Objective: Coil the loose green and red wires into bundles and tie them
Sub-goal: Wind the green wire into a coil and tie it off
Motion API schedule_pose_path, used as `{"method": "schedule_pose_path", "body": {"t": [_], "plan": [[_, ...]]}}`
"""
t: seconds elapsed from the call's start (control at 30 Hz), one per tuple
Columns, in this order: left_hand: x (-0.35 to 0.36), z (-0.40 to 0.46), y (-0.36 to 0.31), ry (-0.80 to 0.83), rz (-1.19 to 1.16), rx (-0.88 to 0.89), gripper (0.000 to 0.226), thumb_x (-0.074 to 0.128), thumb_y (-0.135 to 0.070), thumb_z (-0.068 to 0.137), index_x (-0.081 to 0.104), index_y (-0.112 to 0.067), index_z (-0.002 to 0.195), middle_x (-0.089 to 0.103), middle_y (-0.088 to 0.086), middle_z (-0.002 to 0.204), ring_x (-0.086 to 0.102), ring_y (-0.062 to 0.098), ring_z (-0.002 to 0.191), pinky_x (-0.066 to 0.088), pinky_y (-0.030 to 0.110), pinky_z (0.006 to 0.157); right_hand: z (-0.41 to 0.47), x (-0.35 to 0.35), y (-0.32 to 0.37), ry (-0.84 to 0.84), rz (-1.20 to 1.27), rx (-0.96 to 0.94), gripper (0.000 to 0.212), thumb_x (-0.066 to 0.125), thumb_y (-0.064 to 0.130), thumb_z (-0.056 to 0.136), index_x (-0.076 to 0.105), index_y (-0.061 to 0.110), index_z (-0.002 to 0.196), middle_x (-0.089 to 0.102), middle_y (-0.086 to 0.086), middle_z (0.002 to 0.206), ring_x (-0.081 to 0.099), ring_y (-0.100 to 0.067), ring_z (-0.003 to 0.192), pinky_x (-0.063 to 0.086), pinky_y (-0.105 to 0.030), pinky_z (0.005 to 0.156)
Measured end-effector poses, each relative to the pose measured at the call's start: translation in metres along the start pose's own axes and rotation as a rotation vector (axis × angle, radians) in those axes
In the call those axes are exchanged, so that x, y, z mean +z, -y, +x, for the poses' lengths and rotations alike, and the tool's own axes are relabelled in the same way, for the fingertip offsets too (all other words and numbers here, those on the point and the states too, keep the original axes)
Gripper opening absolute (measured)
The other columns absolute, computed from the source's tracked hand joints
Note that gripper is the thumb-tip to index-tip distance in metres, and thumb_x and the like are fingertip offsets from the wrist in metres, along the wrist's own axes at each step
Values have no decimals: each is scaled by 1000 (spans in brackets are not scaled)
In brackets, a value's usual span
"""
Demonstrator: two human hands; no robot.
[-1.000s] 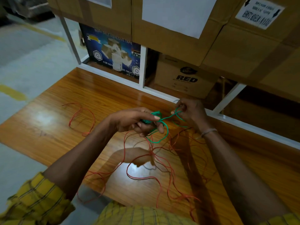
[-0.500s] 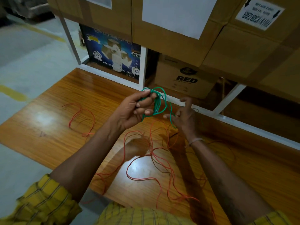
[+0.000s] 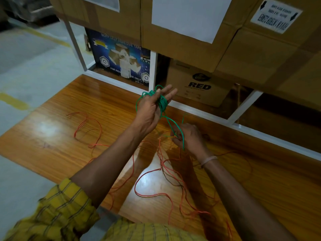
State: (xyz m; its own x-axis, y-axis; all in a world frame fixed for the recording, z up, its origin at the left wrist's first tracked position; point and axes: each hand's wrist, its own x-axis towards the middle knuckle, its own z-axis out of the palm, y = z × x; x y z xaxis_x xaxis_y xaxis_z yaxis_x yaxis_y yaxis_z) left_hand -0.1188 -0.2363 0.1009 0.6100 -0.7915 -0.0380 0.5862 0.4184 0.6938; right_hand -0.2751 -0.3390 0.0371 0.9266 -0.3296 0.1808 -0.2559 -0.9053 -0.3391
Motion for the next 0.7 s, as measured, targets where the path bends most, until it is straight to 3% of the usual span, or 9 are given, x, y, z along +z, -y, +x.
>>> {"method": "schedule_pose_path", "body": {"t": [0.1,0.2,0.23,0.3,0.4,0.43,0.5,0.6,0.7], "plan": [[-6,2,7,-89,324,69,38,40,-17,116,55,7,141,69,14,141,66,29,134,29,52,128,0,-4,0,78,20,10,28,84,18,81,75,23,107,72,-4,98,68,-31,99,47,-41,84],[-13,3,4,-106,550,119,42,38,-27,117,53,-6,151,79,-22,114,66,19,134,28,51,130,0,-7,-3,114,52,8,30,82,15,79,74,25,106,64,4,92,65,-26,88,44,-35,74],[-15,4,3,-109,578,139,43,38,-29,117,52,-8,152,78,-26,112,65,18,135,30,50,129,0,-8,-4,110,53,6,31,81,15,78,75,25,107,62,5,90,63,-24,83,40,-32,71],[-21,5,1,-118,660,176,44,38,-30,117,48,-11,155,76,-20,121,63,8,135,34,35,124,-1,-11,-4,112,32,4,37,84,17,77,75,25,113,61,4,88,61,-23,81,37,-30,67],[-32,4,-4,-128,987,310,45,42,-29,116,40,-10,157,55,0,156,49,-5,137,34,10,109,-5,-12,-8,101,87,-6,41,87,20,77,73,23,116,54,8,84,55,-17,77,36,-31,65],[-37,6,-5,-120,1106,336,46,42,-29,115,39,-8,157,49,2,161,46,-1,140,34,9,108,-5,-11,-10,86,143,-11,35,87,21,79,75,22,111,53,8,83,53,-13,75,36,-32,64],[-49,8,-5,-64,1341,350,46,43,-29,115,40,-5,154,52,8,158,54,18,139,42,22,109,-6,-13,-13,60,292,15,20,87,23,82,78,21,100,53,7,82,49,-3,69,38,-25,62],[-58,4,-2,40,1656,269,50,40,-37,113,43,1,145,69,21,125,69,38,111,55,46,92,-5,-24,-12,71,526,91,12,85,22,88,82,14,96,54,5,83,51,-1,72,39,-19,64],[-57,-4,-2,126,1848,171,59,38,-42,114,36,5,148,70,22,105,68,39,96,48,40,78,-5,-37,-12,81,600,97,18,70,31,101,82,19,101,65,-5,92,63,-17,84,47,-30,73]]}}
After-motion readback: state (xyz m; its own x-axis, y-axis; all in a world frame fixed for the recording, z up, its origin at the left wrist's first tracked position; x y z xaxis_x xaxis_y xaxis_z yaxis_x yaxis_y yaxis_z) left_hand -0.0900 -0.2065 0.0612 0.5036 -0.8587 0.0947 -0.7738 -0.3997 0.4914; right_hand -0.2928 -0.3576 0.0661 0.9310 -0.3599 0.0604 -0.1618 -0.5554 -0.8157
